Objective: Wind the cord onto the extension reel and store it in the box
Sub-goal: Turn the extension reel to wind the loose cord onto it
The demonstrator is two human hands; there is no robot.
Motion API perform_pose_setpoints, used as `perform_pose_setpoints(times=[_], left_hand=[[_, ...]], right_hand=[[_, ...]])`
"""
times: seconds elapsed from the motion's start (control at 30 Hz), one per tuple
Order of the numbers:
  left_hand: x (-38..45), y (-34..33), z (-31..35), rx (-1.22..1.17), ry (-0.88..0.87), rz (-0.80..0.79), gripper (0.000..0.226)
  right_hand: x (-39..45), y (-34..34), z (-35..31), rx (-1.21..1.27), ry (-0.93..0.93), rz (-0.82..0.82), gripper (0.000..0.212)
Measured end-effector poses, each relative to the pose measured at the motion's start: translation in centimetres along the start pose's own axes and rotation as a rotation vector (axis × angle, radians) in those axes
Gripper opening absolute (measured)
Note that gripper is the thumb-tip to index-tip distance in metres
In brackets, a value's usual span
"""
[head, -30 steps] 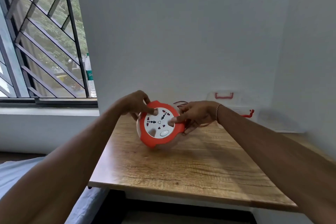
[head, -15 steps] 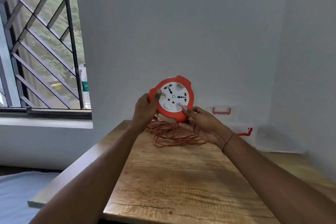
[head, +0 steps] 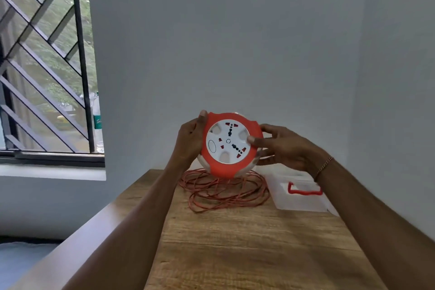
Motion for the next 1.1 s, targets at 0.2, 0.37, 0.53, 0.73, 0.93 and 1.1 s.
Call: perform_pose_setpoints(times=[0.2,0.37,0.53,0.73,0.93,1.1], left_hand=[[1.4,-0.8,0.1,0.008,-0.113,0.049,0.067],[1.7,-2.1,-0.6,0.096,-0.180,0.040,0.050],[2.2,-2.8,-1.0,0.165,-0.218,-0.070,0.041],[3.1,-2.9,-0.9,0.157,-0.236,-0.028,0.043],[4.0,-3.7,-0.3,0.100,-0.255,0.044,0.041],[4.1,-4.2,-0.1,0.130,-0.298,0.029,0.043]], right_hand=[[1.6,0.5,-0.5,0.032,0.039,0.049,0.046],[2.8,0.9,-0.1,0.055,0.061,0.094,0.048],[3.4,1.7,0.3,0.024,0.076,0.126,0.049],[3.6,1.9,-0.5,-0.140,0.204,0.223,0.052],[1.5,1.4,-4.8,-0.797,1.014,0.555,0.031],[0.0,-2.1,-5.0,-1.125,1.084,0.295,0.037]])
Point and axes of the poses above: each hand's wrist, its own x-axis towards the middle knuckle, its own y-axis out of the back of the hand, z = x × y, the point moved 5 cm from there along x, towards the middle knuckle, and after that the axes turned 12 degrees about z, right-handed, at the moved point
